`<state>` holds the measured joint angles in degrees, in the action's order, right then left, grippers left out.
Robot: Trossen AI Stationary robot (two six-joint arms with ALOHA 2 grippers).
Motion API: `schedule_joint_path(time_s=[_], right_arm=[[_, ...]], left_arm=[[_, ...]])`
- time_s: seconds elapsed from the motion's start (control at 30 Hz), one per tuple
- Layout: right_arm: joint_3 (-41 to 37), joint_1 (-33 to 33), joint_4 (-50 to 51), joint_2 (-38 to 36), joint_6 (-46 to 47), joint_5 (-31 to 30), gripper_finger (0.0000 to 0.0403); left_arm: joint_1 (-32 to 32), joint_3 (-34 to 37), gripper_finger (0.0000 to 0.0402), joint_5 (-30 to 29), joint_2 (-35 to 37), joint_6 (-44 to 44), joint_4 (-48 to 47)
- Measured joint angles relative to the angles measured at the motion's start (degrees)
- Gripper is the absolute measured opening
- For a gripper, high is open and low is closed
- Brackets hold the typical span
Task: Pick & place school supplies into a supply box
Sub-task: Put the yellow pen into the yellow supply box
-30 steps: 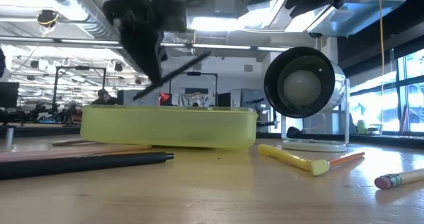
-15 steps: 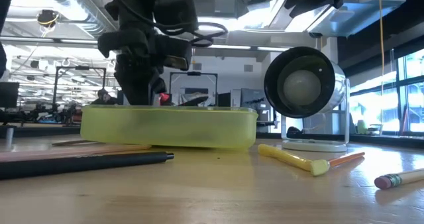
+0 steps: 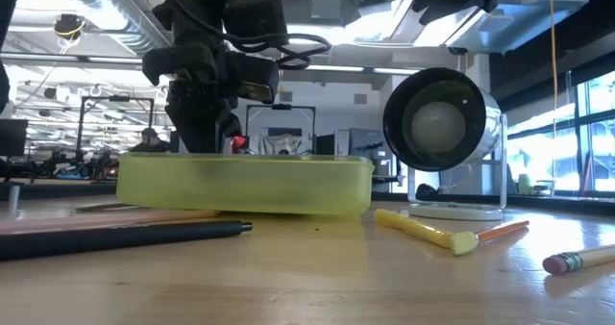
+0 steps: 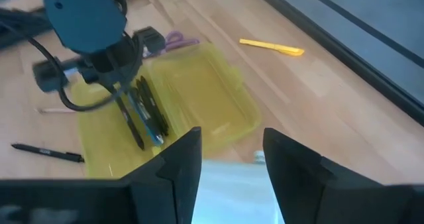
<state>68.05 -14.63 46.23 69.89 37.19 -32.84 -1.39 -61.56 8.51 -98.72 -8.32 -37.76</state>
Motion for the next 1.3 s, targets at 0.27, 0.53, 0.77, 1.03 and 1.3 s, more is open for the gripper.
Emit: schedule_joint_path(time_s=[0.27,0.53,0.77,1.03,1.3], right_arm=[[0.0,0.0,-7.0,0.0,-1.6,0.1,0.0165],[0.0,-0.7,-7.6,0.0,1.6,0.9,0.0165],[0.0,-2.7,-7.9,1.7,8.2,7.6,0.0165],[2.8,-8.4,-7.1,7.2,15.2,7.6,0.0162],[9.1,-12.7,1.4,16.1,29.7,10.8,0.0133]], left_arm=[[0.0,0.0,0.0049,0.0,0.7,0.1,-0.1],[0.1,0.0,0.0056,-0.3,3.3,0.1,-1.2],[1.7,0.0,0.0051,-1.0,7.1,0.1,-2.1],[4.3,0.0,0.0058,-5.5,12.2,2.2,-7.4],[6.5,0.0,0.0057,-8.9,15.5,3.6,-9.4]])
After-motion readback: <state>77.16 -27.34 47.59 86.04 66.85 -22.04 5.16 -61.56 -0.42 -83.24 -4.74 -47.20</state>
